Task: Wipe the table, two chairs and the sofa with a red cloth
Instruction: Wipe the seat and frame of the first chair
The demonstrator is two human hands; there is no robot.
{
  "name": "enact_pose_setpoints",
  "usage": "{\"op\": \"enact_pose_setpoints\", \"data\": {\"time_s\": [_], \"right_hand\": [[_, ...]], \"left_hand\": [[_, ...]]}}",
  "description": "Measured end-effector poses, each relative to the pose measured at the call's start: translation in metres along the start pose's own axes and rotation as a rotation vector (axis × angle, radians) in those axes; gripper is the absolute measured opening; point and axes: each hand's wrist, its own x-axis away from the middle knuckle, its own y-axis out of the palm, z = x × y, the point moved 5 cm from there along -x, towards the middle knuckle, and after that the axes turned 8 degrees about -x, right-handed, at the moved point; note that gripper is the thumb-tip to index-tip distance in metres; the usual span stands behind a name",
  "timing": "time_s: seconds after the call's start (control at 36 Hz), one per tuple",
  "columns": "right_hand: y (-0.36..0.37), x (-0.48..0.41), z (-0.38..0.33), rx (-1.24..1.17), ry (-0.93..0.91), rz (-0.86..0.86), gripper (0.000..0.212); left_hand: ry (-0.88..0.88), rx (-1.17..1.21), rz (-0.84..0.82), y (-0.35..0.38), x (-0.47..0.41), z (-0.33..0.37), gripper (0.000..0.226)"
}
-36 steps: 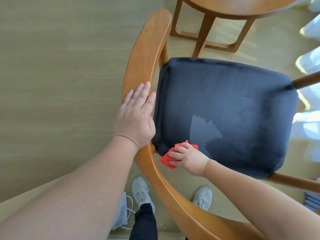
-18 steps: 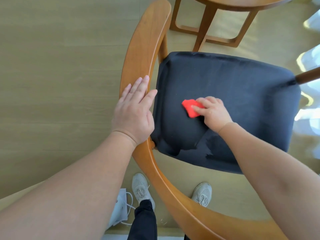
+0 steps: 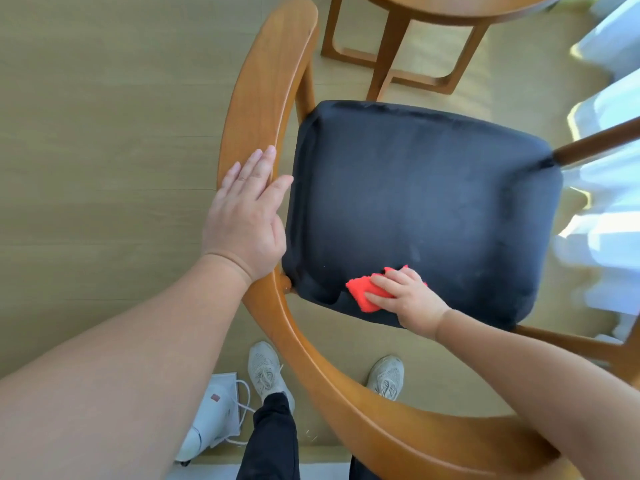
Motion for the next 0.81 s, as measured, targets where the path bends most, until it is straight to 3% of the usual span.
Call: {"op": "enact_pose_setpoints", "data": {"time_s": [0.17, 0.33, 0.44, 0.53, 0.67, 0.81], "right_hand": [[-0.013, 0.005, -0.004, 0.031, -0.161, -0.218, 0.063], [-0.034, -0.058, -0.029, 0.061, -0.270, -0.164, 0.050], [-0.010, -0.085, -0.062, 0.045, -0.265, -0.263, 0.046], [0.002, -0.067, -0.059, 0.082, -0.259, -0.364, 0.042], [0.013, 0.007, -0.034, 0.229, -0.446, -0.503, 0.026], [-0.001, 0.038, -0.013, 0.203, -0.423, -0.588, 0.024]], "left_hand": [[0.003, 0.007, -0.012, -0.002, 0.000, 0.000, 0.055], [-0.002, 0.019, 0.007, -0.001, -0.001, -0.001, 0.054], [0.003, 0.020, 0.017, 0.001, 0.000, -0.002, 0.052], [0.002, 0.024, 0.024, 0.001, 0.000, -0.002, 0.053], [0.000, 0.024, 0.009, 0.000, 0.001, -0.001, 0.052], [-0.001, 0.025, 0.025, -0.001, 0.001, -0.001, 0.050]]}}
